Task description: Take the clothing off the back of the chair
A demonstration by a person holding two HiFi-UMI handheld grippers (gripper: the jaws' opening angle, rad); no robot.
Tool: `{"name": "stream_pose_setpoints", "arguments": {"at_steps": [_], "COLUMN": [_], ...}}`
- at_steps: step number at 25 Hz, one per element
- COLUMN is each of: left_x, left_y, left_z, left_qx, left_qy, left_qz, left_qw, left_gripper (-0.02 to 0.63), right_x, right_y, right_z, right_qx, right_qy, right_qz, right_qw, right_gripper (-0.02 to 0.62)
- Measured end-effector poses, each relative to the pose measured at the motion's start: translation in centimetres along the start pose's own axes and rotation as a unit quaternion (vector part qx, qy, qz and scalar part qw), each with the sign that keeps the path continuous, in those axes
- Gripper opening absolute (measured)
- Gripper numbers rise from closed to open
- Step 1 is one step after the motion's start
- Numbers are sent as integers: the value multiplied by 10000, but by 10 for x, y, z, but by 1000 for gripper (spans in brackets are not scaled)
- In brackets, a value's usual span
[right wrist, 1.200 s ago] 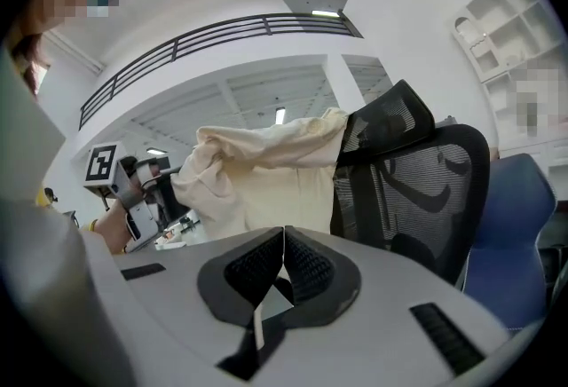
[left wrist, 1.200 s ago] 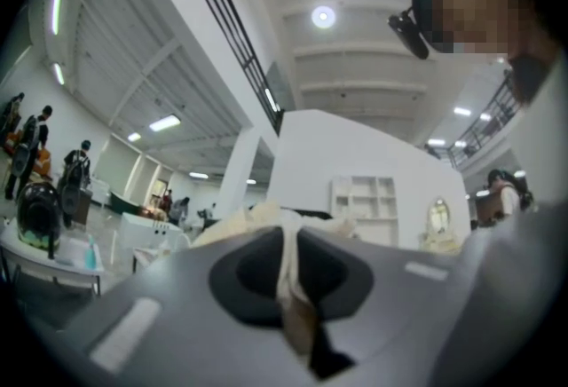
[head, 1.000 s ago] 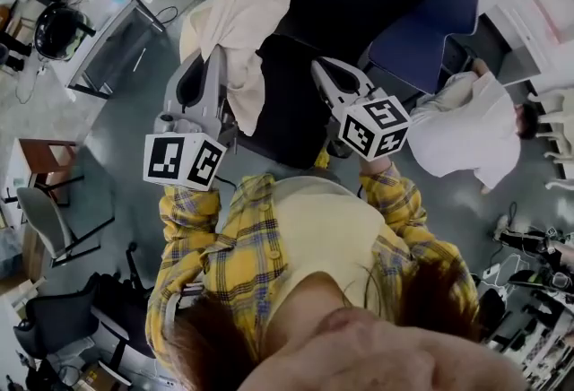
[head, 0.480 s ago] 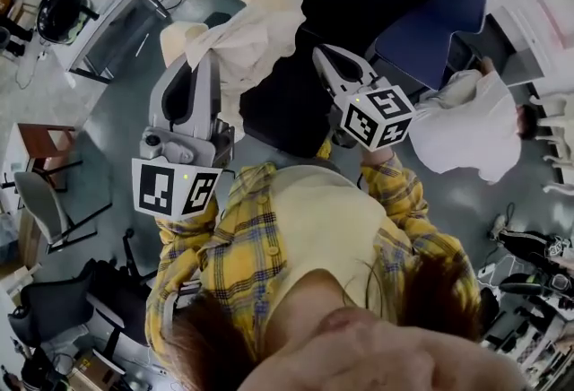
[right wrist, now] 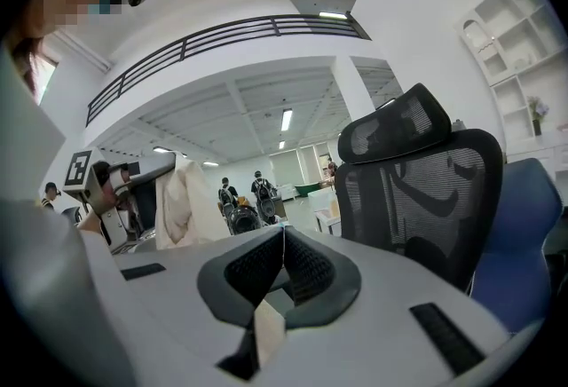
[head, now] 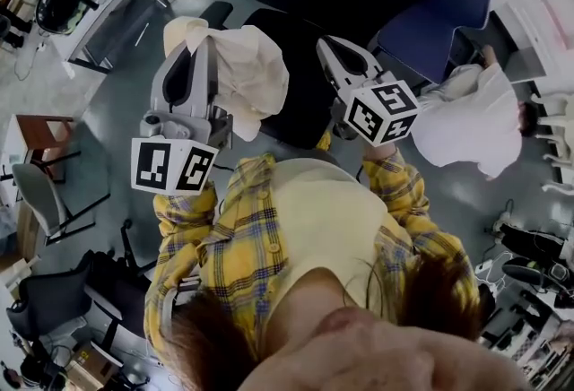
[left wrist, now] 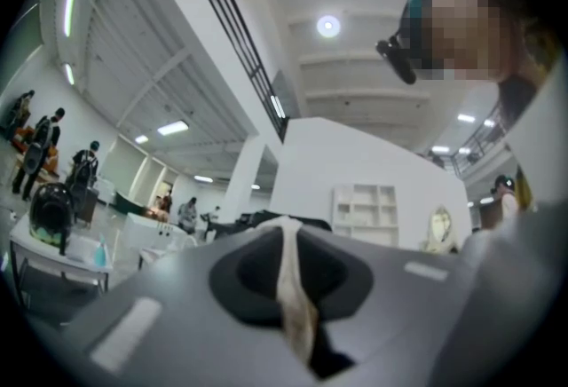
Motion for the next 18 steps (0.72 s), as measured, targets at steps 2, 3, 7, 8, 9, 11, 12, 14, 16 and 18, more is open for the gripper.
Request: {"name": "stream_pose_setpoints", "arguments": {"at_steps": [2,3,7,8,9,11,12,14,16,18], "left_x": [-1,-1,-1,-1,-2,-2,-3,-2,-2,-1], "left_y": [1,2,9,12,14,21,24,30,35,40], "left_z": [0,0,-1,-1,-2,-3,-3,-3,-3,-4], "left_qx": [13,31,153,195,240,334,381,469,548,603], "left_qy": [6,1,-41,-44,-47,-62,-71,-82,-93,-113], "left_qz": [-14,-1,53,62,68,83,94,116,125,126], "left_qw": [10000,10000,9999,9998,9997,9994,9992,9988,9984,9980], "left_gripper": [14,14,14,14,14,14,14,14,14,14], "right_x": [0,1,4,4,4,4,4,4,5,4], "right_y": [-2,-3,-6,-6,-6,-6,-5,-4,-3,-3], "right_z": [1,1,0,0,1,1,1,1,2,3], "right_qx": [-18,-22,-31,-33,-33,-28,-23,-9,6,11], "right_qy": [12,6,-36,-39,-42,-51,-56,-61,-59,-57], "right_qz": [11,26,69,72,73,70,69,68,71,81], "right_qw": [10000,10000,10000,10000,10000,10000,10000,10000,10000,10000], "right_gripper": [14,14,14,14,14,14,14,14,14,14]}}
Point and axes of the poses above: the fingertips, and each gripper's own axes: z backward along the fingers, x to its left, y out of its underside, the point moved 4 cm from there along z, backward along the fingers, and after that the axes turned 15 degrees about -y, right-handed, at the moved point
